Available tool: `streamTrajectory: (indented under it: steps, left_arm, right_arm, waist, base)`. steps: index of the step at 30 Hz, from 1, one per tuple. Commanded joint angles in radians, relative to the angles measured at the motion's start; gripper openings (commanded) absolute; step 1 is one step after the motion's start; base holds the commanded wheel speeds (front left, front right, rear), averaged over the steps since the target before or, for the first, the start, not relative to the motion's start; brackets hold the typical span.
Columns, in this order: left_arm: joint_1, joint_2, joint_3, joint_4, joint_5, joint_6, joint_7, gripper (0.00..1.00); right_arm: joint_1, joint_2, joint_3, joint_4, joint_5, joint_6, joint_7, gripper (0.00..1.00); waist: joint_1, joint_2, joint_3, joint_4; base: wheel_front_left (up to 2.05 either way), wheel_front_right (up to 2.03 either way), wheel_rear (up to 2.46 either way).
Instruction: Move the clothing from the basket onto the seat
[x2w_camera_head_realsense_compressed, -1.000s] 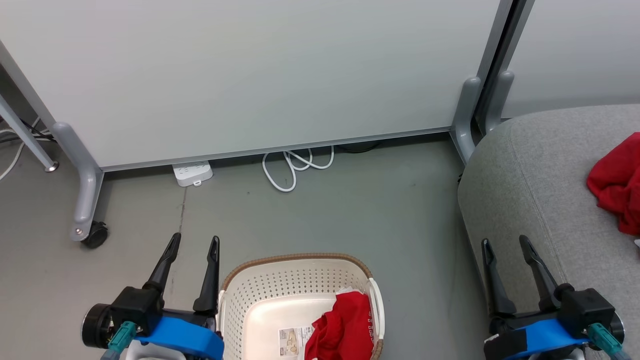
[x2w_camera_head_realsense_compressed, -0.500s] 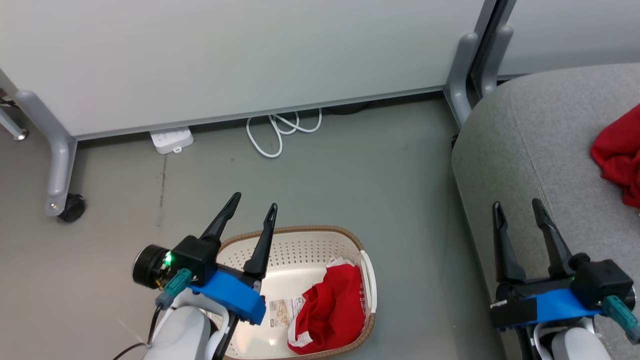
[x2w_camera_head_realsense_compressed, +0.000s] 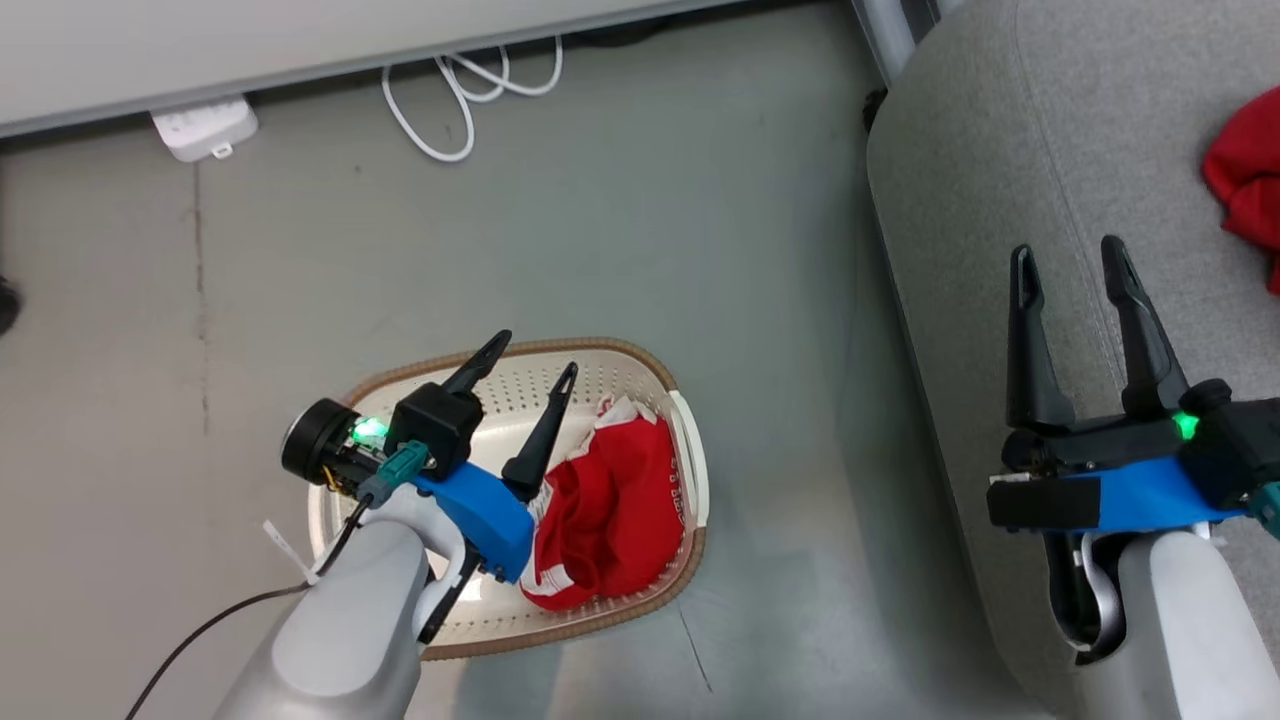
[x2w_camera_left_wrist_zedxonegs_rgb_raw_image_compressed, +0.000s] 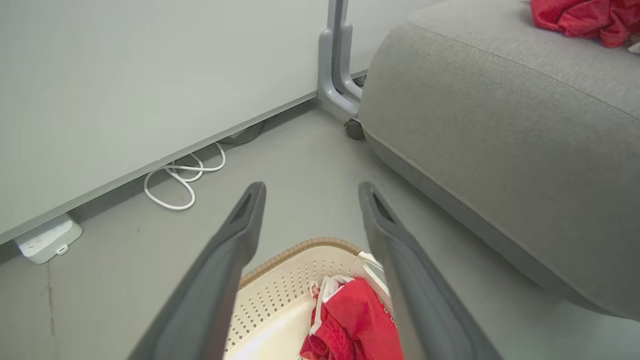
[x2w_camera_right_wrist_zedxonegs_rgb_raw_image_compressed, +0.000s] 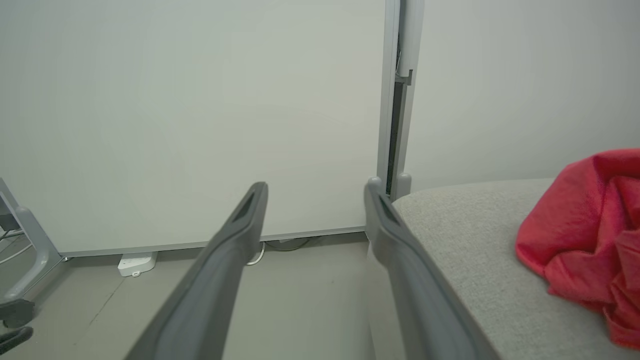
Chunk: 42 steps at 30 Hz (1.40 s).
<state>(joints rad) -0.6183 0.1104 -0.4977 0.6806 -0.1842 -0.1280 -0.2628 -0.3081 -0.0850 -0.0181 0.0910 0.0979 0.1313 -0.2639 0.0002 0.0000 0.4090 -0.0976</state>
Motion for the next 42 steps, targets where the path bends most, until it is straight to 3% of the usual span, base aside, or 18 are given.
streamTrajectory:
  steps: [1, 21, 31, 42]
  left_arm:
    - [-0.017, 0.008, -0.006, 0.009, -0.004, -0.004, -0.003, 1.00]
    - [-0.287, 0.049, -0.274, 0.424, -0.072, -0.002, -0.003, 1.00]
    - [-0.375, 0.064, -0.424, 0.529, -0.124, -0.002, 0.039, 1.00]
    - [-0.428, 0.102, -0.510, 0.577, -0.180, -0.002, 0.122, 1.00]
  right_arm:
    - [-0.019, 0.004, 0.001, -0.005, 0.000, -0.001, -0.001, 1.00]
    - [-0.193, 0.029, 0.041, -0.055, 0.004, -0.001, -0.001, 1.00]
    - [-0.229, 0.035, 0.055, -0.086, 0.006, -0.001, -0.001, 1.00]
    - [-0.236, 0.036, 0.053, -0.111, 0.018, -0.001, -0.001, 1.00]
  waist:
    - [-0.0002, 0.0000, 0.061, -0.031]
    - [-0.0002, 0.0000, 0.385, -0.102]
    - [-0.0002, 0.0000, 0.494, -0.129]
    - [-0.0002, 0.0000, 0.572, -0.152]
  base:
    - [0.00, 0.00, 0.00]
    - [0.00, 0.00, 0.00]
    - [0.00, 0.00, 0.00]
    - [0.00, 0.00, 0.00]
